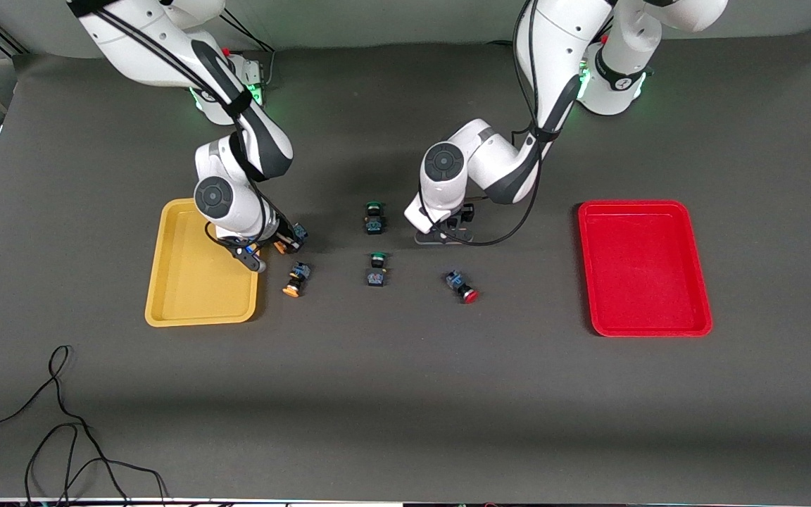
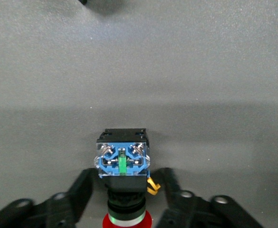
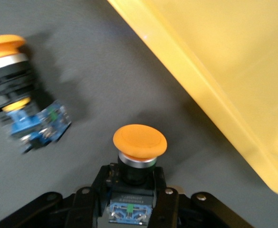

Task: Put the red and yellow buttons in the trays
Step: 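Grasp the yellow button while the left gripper grasps the red button, then place the yellow button while the left gripper places the red button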

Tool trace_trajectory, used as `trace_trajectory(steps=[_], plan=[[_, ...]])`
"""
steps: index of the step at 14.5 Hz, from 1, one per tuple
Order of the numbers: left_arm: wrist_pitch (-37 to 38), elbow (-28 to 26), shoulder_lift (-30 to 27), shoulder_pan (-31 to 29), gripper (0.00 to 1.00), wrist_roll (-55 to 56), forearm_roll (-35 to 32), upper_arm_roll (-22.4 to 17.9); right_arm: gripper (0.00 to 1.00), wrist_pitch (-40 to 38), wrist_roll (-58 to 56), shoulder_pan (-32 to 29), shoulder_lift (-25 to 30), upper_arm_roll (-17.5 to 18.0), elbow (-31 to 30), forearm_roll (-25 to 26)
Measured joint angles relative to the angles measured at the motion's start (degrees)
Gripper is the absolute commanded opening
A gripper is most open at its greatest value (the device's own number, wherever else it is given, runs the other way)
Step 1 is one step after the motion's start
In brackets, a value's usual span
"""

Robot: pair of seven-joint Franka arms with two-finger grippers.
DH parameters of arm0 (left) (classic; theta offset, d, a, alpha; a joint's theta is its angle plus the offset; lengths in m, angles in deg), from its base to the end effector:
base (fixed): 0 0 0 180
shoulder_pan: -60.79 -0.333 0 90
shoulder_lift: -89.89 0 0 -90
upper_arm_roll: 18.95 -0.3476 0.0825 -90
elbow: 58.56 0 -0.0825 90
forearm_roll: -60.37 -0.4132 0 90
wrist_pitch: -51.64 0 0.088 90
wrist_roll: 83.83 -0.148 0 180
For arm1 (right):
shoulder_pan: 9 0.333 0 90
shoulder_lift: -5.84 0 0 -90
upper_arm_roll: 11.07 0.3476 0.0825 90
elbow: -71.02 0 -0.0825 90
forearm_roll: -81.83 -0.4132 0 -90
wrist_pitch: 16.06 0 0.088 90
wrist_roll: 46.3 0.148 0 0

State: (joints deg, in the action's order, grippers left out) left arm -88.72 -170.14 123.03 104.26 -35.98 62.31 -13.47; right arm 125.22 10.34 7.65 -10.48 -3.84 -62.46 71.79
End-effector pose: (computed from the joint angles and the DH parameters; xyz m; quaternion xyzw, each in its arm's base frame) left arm 0.4208 -0.4851 0.1367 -0.9986 -0.0106 0.0520 0.0033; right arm 0.4742 0.2179 0.1699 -0.9313 0.3501 0.1000 0.0035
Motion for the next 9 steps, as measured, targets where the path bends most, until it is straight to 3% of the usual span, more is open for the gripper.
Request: trace_trajectory(steps=[4,6,9], plan=[[0.79,0.9,-0.28,-0.01,0.1,0.94,-0.01,-0.04,0.05,-12.48,-0.57,-2.15,12.36,-1.95,1.41,0.03],[5.73,3.04,-1.77,-0.11,0.1,1.3,0.02,-0.31,0.05,-17.16,-5.79,-4.43,16.39,-6.02,1.01,0.05],[15.25,6.75,-7.93,-1.45,0.1,1.59,0.06,-0.94,0.05,-20.2,-13.23,-6.21,17.65,-12.16,-0.03,0.05]])
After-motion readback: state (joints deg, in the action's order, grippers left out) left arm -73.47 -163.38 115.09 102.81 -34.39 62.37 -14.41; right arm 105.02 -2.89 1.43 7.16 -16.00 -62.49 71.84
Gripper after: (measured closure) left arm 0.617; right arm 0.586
